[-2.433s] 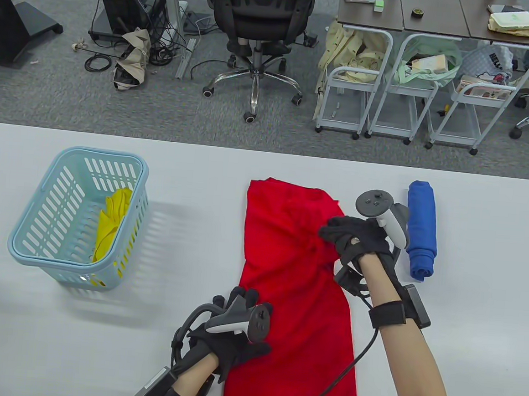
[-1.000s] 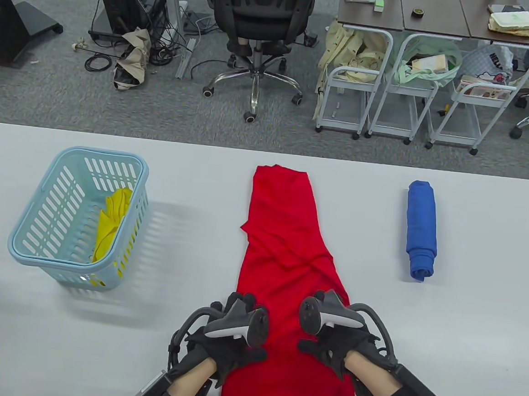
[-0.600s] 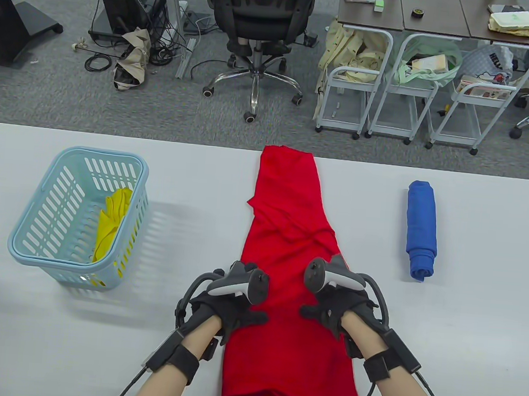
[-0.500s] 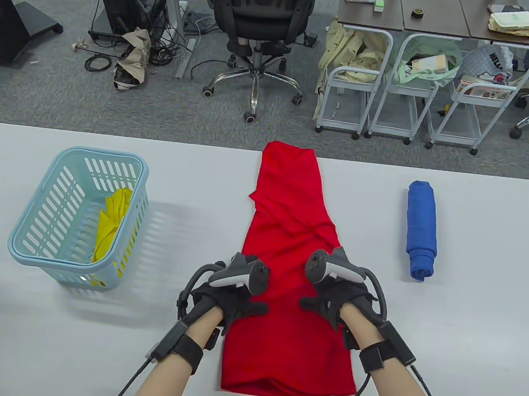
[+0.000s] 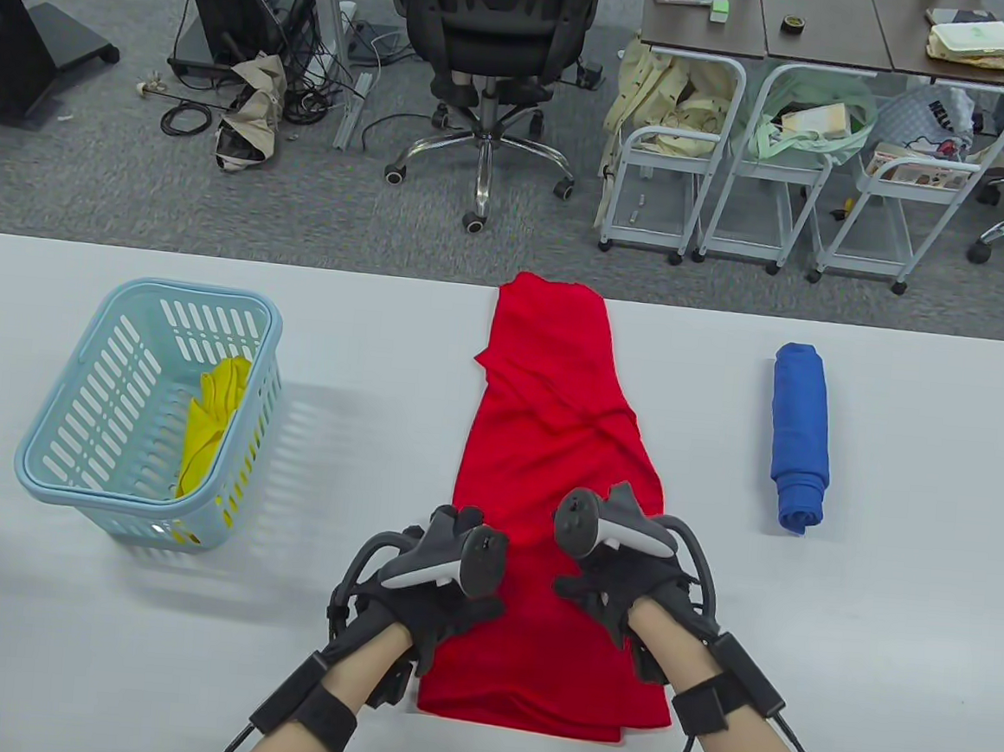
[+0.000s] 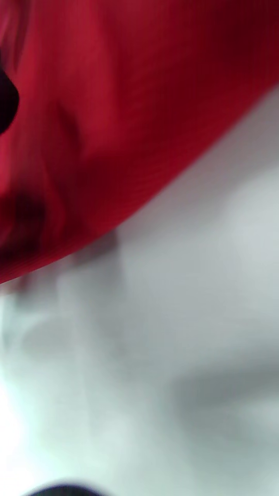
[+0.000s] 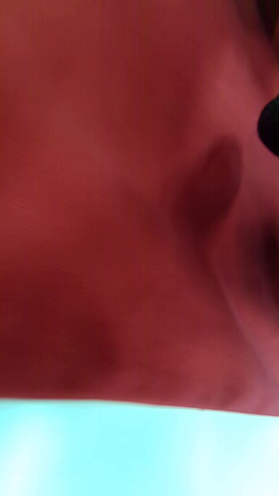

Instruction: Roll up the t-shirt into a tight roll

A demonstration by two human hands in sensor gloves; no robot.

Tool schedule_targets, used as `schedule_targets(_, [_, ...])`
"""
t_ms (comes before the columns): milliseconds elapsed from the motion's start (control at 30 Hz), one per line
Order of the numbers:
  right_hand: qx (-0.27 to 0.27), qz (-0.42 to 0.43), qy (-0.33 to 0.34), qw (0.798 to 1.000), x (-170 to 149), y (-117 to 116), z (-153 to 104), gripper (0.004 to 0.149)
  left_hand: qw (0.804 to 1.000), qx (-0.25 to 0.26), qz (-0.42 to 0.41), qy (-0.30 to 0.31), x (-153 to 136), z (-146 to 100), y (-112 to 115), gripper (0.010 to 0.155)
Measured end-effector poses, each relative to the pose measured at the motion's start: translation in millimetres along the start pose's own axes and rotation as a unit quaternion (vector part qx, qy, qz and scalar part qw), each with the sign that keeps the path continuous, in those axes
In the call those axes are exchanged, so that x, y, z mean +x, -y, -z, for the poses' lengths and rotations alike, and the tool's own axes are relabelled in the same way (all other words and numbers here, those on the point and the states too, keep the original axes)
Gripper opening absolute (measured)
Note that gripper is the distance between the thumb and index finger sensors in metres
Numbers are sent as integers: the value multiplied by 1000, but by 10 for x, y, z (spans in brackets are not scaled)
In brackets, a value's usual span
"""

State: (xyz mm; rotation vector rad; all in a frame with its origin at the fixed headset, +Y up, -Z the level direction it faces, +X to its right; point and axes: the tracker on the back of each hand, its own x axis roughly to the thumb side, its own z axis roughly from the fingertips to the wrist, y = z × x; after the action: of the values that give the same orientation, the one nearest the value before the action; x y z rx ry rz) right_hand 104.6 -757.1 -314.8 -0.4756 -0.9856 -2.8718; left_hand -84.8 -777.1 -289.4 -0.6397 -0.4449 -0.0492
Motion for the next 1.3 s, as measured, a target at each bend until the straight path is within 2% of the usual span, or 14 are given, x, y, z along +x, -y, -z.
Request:
schedule_targets(100, [11,-52,-15,998,28,-181,-220,84,999,-45,11,-9,-25,-71,191,84])
schedule_targets(233, [31,-48,-27,998,-175,-432,-395,86,999,-40,11,-24,-139,-157,210,85])
schedule_targets(300, [13,-54,-51,997,-273,-480,-471,87,998,-43,23,-30,-168,-188,211,85])
schedule_targets(367, [2,-38,-45,998,-335,-510,-540,88,999,-44,11,-26,-186,-203,240,84])
schedule_targets(467, [-10,-2,-32,999,-415,-530,-578,89,1000,-9,-1,-16,-211,-232,300,83])
schedule_targets(533, [-13,16,-15,1000,-454,-500,-604,89,1000,-6,-11,-4,-230,-298,251,82])
schedule_targets(667, [-52,19,24,998,-408,-399,-715,86,996,86,-20,8,-297,-537,17,78])
schedule_targets(733, [-71,3,46,996,-327,-381,-762,85,992,126,-19,21,-301,-660,-53,68])
schedule_targets(833, [-96,-49,55,993,-173,-394,-823,84,991,124,-25,52,-257,-747,-62,52])
schedule_targets(900, [-106,-102,28,989,-97,-406,-856,82,991,115,-23,67,-198,-725,-40,50])
schedule_targets(1067, [-86,-82,85,989,-13,-472,-818,79,994,61,51,70,15,-596,113,66])
schedule_targets(1133, [-62,-91,82,990,21,-554,-746,82,994,46,81,62,70,-577,143,72])
schedule_targets(1200, [-62,-93,78,991,31,-554,-734,83,992,42,103,55,116,-566,155,76])
schedule_targets(1300, [-62,-85,78,991,27,-546,-731,78,990,31,127,45,180,-562,185,86])
